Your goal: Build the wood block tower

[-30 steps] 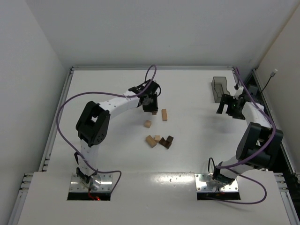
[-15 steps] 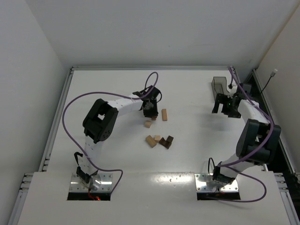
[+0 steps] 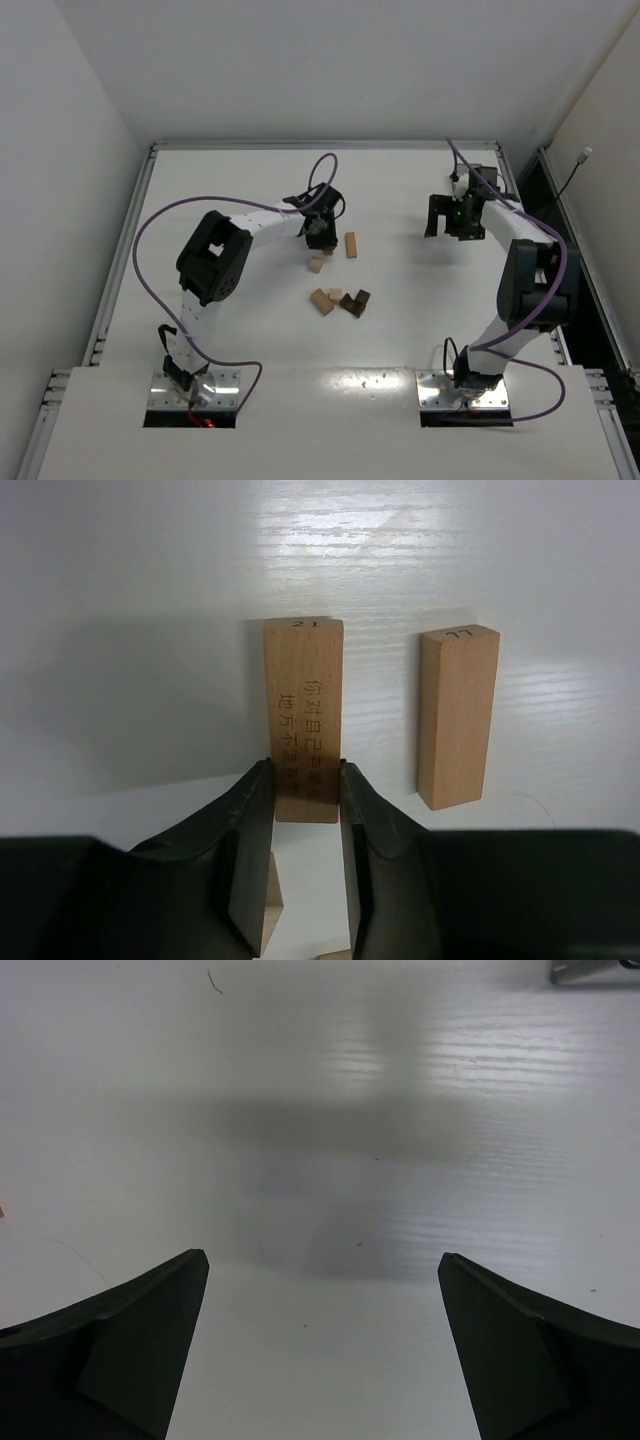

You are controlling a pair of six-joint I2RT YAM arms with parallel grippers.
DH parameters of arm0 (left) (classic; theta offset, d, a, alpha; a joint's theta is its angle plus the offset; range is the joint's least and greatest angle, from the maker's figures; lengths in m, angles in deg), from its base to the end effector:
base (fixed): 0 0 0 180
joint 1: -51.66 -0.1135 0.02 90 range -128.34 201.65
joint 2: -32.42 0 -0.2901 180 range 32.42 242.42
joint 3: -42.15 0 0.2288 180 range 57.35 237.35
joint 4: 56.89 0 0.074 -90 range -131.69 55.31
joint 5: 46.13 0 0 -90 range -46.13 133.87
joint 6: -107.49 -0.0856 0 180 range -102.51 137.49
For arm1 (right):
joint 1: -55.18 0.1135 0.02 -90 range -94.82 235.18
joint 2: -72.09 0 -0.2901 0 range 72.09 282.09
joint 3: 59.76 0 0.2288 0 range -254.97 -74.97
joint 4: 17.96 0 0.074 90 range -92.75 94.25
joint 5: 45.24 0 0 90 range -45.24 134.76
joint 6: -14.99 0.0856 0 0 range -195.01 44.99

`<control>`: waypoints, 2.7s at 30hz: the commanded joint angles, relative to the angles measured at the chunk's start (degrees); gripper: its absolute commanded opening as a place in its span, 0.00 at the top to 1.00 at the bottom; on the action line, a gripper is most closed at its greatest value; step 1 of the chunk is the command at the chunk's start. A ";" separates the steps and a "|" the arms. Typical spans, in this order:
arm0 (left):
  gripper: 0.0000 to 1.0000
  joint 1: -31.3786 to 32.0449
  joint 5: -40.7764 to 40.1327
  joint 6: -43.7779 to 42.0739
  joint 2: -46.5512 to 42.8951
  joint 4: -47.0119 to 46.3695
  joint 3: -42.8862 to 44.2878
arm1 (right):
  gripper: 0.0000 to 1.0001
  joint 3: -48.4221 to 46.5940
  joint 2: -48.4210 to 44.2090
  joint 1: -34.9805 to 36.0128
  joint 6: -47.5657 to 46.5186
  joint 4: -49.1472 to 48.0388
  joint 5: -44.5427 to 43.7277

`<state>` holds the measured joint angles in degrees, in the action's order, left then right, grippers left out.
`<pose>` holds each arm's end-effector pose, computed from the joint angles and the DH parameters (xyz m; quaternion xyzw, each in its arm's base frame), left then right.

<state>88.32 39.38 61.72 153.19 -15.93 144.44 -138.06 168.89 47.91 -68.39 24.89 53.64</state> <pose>0.3782 -0.2731 0.1530 -0.0739 0.9611 -0.1421 0.2249 0.3462 -0.0308 0.1898 0.0978 0.9612 0.0736 0.2471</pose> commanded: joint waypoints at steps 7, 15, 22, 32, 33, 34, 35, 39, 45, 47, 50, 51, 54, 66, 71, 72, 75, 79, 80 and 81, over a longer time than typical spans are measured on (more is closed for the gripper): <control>0.32 0.07 1.67 -0.45 -0.62 -2.55 -3.15 | 0.01 -4.76 2.08 7.53 6.30 -3.37 -9.32; 0.17 0.07 -0.42 -0.99 -7.11 -3.61 -5.00 | 0.01 -5.46 5.06 14.46 12.02 -3.56 -15.03; 0.22 -3.00 -6.57 -2.65 -12.57 -3.08 -7.99 | 0.02 -9.06 9.90 20.36 16.50 -1.02 -18.38; 0.45 -4.67 -11.77 -4.58 -10.20 -2.56 -7.99 | 0.08 -15.21 17.38 25.81 20.11 2.50 -22.15; 0.45 -4.67 -11.77 -4.59 -9.33 -2.56 -7.99 | 0.08 -15.22 18.16 26.33 20.11 2.51 -22.16; 0.45 -4.67 -11.77 -4.59 -9.33 -2.56 -7.47 | 0.08 -15.22 18.17 26.34 20.11 2.51 -22.16; 0.45 -4.67 -11.77 -4.59 -8.46 -2.56 -7.46 | 0.08 -15.22 18.17 27.04 20.11 2.51 -22.16; 0.42 -4.67 -11.07 -4.59 -6.26 -2.56 -6.23 | 0.08 -15.75 19.22 27.66 20.63 2.51 -21.55; 0.42 -4.67 -10.45 -4.59 -4.50 -2.56 -5.09 | 0.10 -16.28 20.28 28.19 21.25 3.04 -19.53; 0.45 -4.67 -9.84 -4.59 -4.49 -2.56 -5.09 | 0.21 -16.28 20.80 28.19 21.25 3.04 -19.00; 0.54 -4.67 -9.31 -4.59 -3.96 -2.56 -5.09 | 0.41 -16.80 20.80 28.19 21.25 3.04 -18.99; 0.56 -4.67 -9.31 -4.59 -3.96 -2.56 -5.09 | 0.44 -16.80 20.80 28.19 21.25 3.04 -18.99; 0.68 -4.67 -8.79 -4.59 -3.44 -2.56 -5.09 | 0.52 -16.80 20.80 28.19 21.25 3.04 -18.38; 0.72 -2.48 -7.73 -4.59 -0.01 -3.08 -3.42 | 0.55 -17.95 23.09 29.23 21.78 3.56 -15.04; 0.75 -2.48 -6.67 -4.07 0.52 -3.08 -2.80 | 0.55 -18.47 23.62 29.24 22.30 3.56 -13.28; 0.75 -2.48 -6.67 -4.06 0.52 -3.08 -2.80 | 0.55 -18.47 24.14 29.24 22.30 3.04 -12.76; 0.75 -1.95 -6.67 -4.06 0.52 -3.08 -2.80 | 0.55 -19.00 24.14 29.86 22.30 3.04 -12.75; 0.72 -1.42 -6.14 -4.06 1.04 -3.08 -2.80 | 0.55 -19.53 24.67 30.38 22.30 3.04 -12.22; 0.72 -1.42 -5.53 -4.06 1.05 -3.08 -2.80 | 0.55 -19.53 24.67 30.38 22.30 3.04 -12.22; 0.72 -1.42 -5.53 -4.06 1.05 -3.08 -2.80 | 0.55 -19.53 24.67 30.38 22.30 3.04 -11.70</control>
<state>85.94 31.91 56.98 152.21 -19.80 141.21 -156.35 191.86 77.44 -47.74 28.63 38.91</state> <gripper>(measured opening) 0.281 0.446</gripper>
